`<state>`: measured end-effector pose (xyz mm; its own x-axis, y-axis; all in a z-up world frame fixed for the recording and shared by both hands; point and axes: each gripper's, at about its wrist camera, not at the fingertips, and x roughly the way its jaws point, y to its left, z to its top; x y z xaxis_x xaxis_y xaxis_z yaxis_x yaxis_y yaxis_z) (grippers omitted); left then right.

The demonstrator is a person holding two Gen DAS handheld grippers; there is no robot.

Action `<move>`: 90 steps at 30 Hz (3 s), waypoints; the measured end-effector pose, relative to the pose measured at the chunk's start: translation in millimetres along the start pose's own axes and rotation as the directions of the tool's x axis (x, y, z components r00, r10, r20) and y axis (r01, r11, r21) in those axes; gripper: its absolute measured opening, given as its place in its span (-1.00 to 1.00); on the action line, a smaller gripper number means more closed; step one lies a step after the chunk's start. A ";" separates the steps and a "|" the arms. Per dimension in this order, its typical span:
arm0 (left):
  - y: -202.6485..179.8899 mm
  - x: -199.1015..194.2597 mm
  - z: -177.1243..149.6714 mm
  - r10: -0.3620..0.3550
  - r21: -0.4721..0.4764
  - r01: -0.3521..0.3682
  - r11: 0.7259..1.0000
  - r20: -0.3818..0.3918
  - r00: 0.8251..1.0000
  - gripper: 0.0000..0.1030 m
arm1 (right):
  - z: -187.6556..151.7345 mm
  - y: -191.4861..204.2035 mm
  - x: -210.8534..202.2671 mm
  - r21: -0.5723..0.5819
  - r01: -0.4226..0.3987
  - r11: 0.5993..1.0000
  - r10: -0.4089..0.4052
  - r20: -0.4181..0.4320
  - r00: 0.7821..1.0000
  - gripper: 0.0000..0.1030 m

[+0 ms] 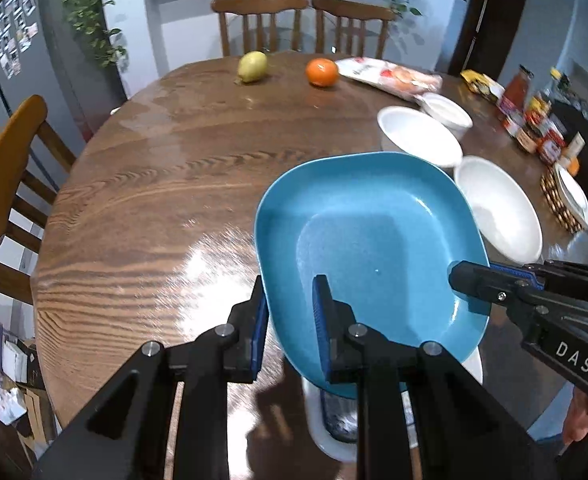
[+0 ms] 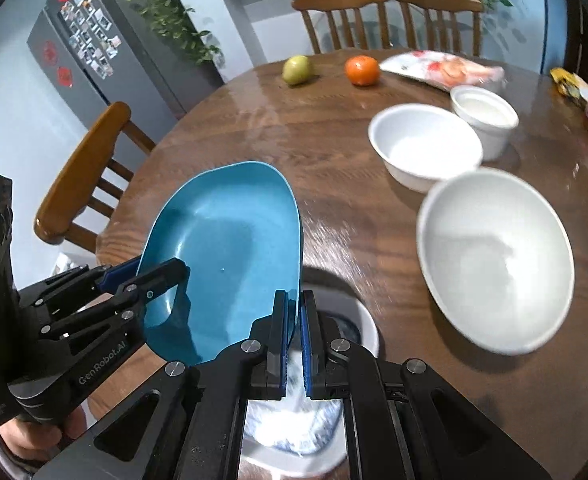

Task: Organize plates and bowls
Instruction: 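Carry the teal dish and lower it onto the plate stack, then open both tools and release the teal dish on the stack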

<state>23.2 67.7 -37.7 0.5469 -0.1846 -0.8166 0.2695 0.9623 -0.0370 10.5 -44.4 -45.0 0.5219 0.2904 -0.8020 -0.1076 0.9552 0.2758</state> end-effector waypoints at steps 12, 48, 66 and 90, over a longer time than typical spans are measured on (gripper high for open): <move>-21.1 11.8 -35.7 -0.009 0.059 0.014 0.998 -0.093 0.996 -0.64 | -45.6 -19.3 6.1 0.051 -0.002 0.999 0.007 -0.101 0.995 -0.86; -25.5 50.9 -15.7 0.035 0.120 -0.019 0.993 -0.132 0.991 -0.54 | -27.8 -15.4 38.7 -0.014 0.093 0.996 -0.094 -0.154 0.984 -0.85; -21.2 54.0 -6.2 0.045 0.095 -0.032 0.995 -0.137 0.989 -0.51 | -19.9 -20.5 40.6 -0.002 0.096 0.995 -0.095 -0.147 0.985 -0.84; -27.1 3.6 10.6 0.037 0.063 -0.036 0.997 -0.017 0.999 0.77 | -11.3 -19.4 -24.8 0.006 0.140 0.990 -0.140 0.056 0.989 -0.14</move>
<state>26.3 38.8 -33.5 0.5427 -0.1451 -0.8273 0.2990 0.9538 0.0288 -9.9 -69.5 -36.4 0.5786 0.1502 -0.8017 -0.0289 0.9861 0.1639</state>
